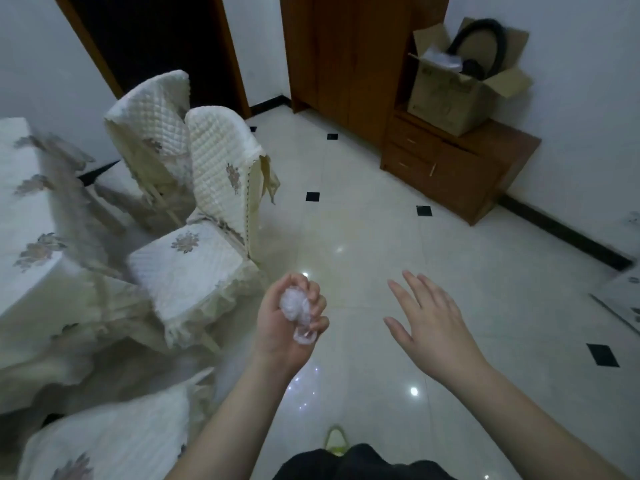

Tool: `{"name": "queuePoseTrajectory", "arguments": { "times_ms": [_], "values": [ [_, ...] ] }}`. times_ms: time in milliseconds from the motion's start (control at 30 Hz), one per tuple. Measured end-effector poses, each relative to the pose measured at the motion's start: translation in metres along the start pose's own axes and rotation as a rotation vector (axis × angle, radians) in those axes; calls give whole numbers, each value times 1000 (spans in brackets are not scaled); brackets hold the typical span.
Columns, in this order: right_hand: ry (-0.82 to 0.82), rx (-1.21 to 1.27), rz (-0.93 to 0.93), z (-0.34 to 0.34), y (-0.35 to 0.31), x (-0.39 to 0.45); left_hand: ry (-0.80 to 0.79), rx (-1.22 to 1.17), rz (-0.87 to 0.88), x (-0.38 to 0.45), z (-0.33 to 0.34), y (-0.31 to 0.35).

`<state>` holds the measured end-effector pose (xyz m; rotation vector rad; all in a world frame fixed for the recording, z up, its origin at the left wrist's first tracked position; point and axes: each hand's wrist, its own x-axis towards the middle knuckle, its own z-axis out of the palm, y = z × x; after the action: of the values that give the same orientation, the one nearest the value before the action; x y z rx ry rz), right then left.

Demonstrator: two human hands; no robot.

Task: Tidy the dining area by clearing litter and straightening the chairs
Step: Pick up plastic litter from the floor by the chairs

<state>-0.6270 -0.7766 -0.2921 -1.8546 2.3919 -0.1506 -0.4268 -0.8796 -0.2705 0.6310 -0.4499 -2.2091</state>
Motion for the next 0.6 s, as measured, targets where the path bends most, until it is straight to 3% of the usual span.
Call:
{"name": "queuePoseTrajectory", "arguments": {
  "times_ms": [300,600],
  "values": [
    [14,60,53,-10,56,145,-125,41,-15,152,47,42],
    [28,118,42,-21,147,311,41,63,-32,340,131,18]
  ]
}}
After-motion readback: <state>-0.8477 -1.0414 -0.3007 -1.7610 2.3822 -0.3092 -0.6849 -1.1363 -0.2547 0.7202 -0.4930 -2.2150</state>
